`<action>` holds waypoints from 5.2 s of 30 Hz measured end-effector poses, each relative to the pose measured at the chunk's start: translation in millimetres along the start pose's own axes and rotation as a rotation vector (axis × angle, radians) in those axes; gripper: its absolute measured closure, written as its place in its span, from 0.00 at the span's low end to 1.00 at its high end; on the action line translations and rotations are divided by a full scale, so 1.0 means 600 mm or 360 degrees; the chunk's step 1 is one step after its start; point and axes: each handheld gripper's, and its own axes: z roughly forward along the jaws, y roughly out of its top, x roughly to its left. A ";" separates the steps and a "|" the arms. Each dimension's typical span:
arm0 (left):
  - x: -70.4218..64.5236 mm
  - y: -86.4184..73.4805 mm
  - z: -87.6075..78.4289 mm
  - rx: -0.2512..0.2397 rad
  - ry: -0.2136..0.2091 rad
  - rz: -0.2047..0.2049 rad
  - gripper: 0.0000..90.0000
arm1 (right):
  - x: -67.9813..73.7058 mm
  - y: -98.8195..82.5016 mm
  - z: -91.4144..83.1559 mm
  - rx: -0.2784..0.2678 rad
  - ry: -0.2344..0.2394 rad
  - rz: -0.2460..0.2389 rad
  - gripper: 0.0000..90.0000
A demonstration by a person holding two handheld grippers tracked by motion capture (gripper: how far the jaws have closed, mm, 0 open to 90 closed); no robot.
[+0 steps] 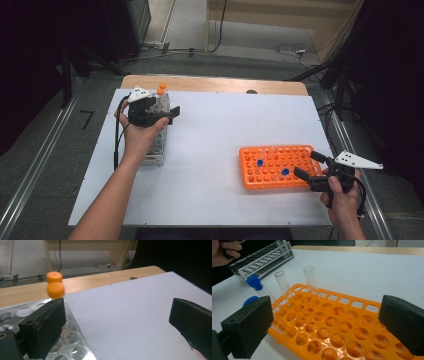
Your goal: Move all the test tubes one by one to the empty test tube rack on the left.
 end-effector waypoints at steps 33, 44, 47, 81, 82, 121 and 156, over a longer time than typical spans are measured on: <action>-0.176 -0.083 -0.065 -0.0008 -0.0346 0.0101 0.00 | 0.050 -0.008 0.037 0.0137 0.0272 -0.0120 0.17; -0.190 -0.101 -0.060 0.0050 -0.0411 0.0105 0.01 | 0.052 -0.025 0.060 0.0274 0.0309 -0.0224 0.45; -0.193 -0.103 -0.058 0.0062 -0.0419 0.0106 0.01 | 0.052 -0.029 0.063 0.0300 0.0297 -0.0257 0.50; -0.205 -0.111 -0.053 0.0091 -0.0484 0.0096 0.08 | 0.058 -0.031 0.084 0.0347 0.0186 -0.0315 0.83; -0.205 -0.111 -0.053 0.0089 -0.0487 0.0094 0.08 | 0.059 -0.031 0.084 0.0351 0.0184 -0.0330 0.83; -0.300 -0.109 -0.042 0.0132 -0.0895 0.0199 0.38 | 0.171 0.009 0.087 0.0309 0.0440 -0.0405 0.83; -0.345 -0.120 -0.027 0.0179 -0.1036 0.0366 0.85 | 0.216 0.001 0.116 0.0383 0.0618 -0.0433 0.79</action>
